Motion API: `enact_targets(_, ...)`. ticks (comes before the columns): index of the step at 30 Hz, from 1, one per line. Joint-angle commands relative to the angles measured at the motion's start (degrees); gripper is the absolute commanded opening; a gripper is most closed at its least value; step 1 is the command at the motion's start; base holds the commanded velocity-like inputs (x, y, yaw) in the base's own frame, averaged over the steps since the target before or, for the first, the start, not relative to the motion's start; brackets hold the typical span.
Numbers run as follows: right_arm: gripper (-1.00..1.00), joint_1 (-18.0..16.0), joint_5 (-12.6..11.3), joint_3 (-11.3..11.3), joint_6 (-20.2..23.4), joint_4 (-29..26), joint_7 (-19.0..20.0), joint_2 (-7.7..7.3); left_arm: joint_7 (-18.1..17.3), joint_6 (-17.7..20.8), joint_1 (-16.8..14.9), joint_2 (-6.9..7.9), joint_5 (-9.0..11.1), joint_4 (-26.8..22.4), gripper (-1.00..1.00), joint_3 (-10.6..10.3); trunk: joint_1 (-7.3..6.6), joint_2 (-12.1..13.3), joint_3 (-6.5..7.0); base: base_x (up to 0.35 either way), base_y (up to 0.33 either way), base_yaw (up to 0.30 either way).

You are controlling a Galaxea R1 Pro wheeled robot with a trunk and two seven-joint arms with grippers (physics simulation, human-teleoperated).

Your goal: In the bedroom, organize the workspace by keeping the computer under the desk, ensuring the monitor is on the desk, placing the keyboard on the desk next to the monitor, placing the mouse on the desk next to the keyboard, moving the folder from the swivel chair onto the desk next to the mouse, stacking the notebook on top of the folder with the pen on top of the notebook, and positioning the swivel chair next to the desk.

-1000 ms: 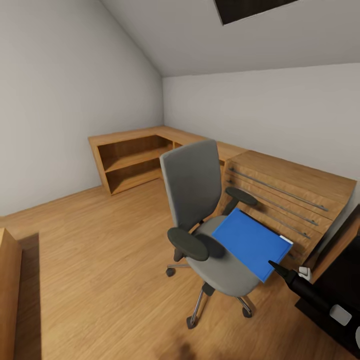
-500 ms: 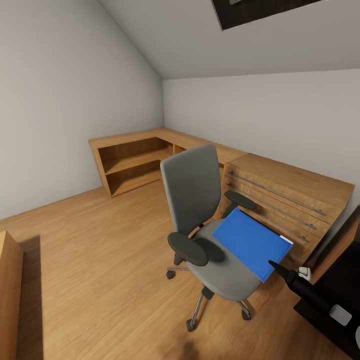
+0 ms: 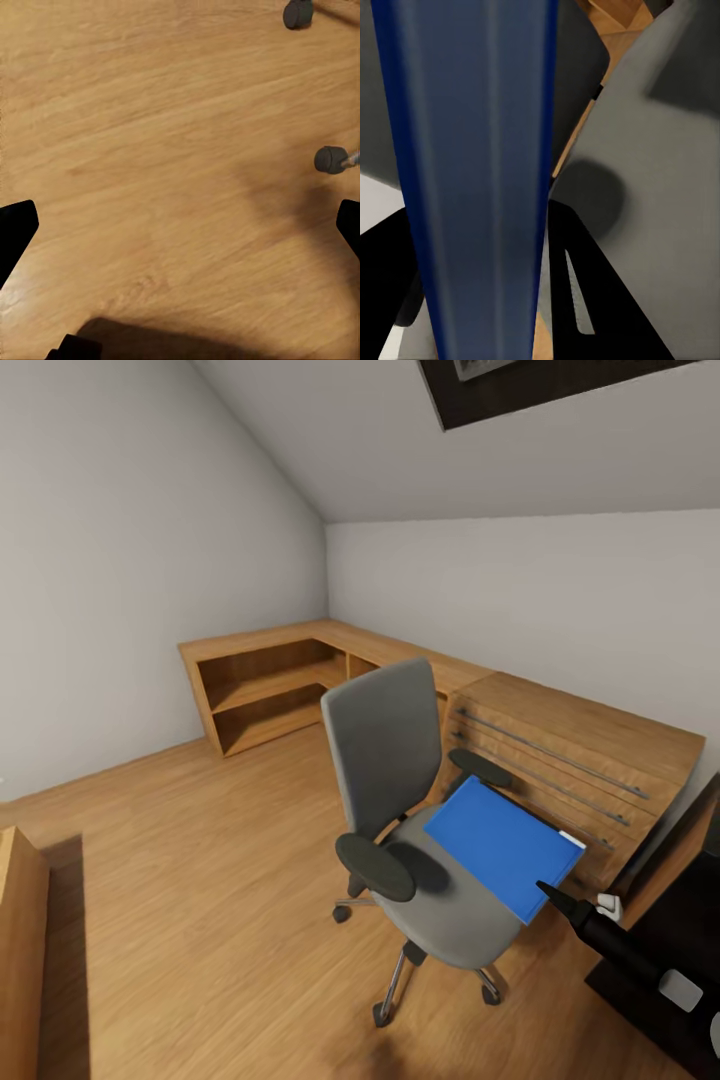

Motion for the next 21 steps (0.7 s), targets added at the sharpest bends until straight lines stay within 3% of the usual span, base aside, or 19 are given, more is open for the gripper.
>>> enact_targets(1,-1.00,0.0,0.2,-0.4,0.6,0.0,0.2,-0.01,-0.3,0.0,0.0,-0.05,0.5,-0.1,1.00,0.1,-0.23,0.4,0.15,0.000,0.000,0.000)
enact_targets(21,-1.00,0.0,0.3,-0.4,0.4,0.0,0.1,-0.05,-0.3,0.0,0.0,-0.05,0.5,1.0,1.00,0.1,-4.62,8.4,3.74,0.000,0.000,0.000)
